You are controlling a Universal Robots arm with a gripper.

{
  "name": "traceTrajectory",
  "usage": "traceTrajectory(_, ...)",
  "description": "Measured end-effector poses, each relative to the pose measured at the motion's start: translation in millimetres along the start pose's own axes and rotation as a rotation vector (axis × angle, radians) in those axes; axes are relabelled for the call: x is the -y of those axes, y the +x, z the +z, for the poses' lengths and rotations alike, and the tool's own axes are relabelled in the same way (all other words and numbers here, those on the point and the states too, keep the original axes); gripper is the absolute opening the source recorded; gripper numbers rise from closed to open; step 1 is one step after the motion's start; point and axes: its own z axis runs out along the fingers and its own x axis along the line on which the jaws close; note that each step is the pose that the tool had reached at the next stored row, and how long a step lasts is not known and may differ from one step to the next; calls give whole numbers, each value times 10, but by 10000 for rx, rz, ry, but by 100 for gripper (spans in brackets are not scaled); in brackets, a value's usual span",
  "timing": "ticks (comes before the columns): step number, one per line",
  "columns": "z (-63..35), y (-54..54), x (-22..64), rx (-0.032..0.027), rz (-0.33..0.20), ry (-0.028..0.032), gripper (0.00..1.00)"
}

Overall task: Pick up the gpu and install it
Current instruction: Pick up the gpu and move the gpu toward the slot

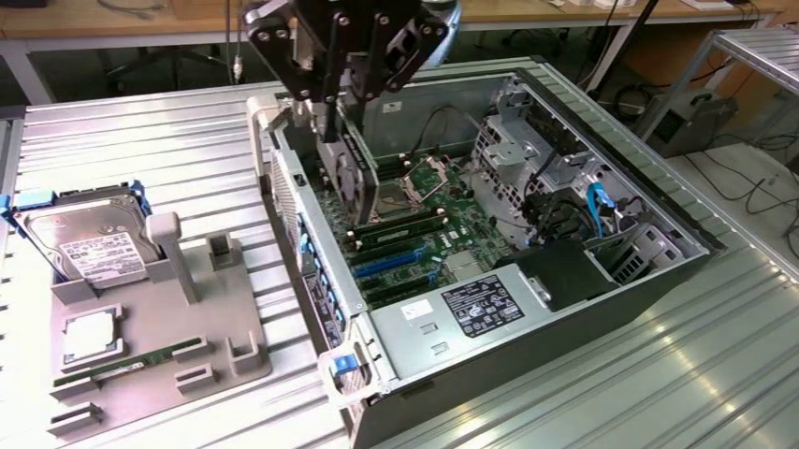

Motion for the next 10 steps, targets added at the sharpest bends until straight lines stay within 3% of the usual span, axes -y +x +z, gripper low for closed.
traceTrajectory(6, 116, -432, 8, -18, 1, 10, 26)
traceTrajectory(10, 190, -636, 10, -20, 2, 27, 26)
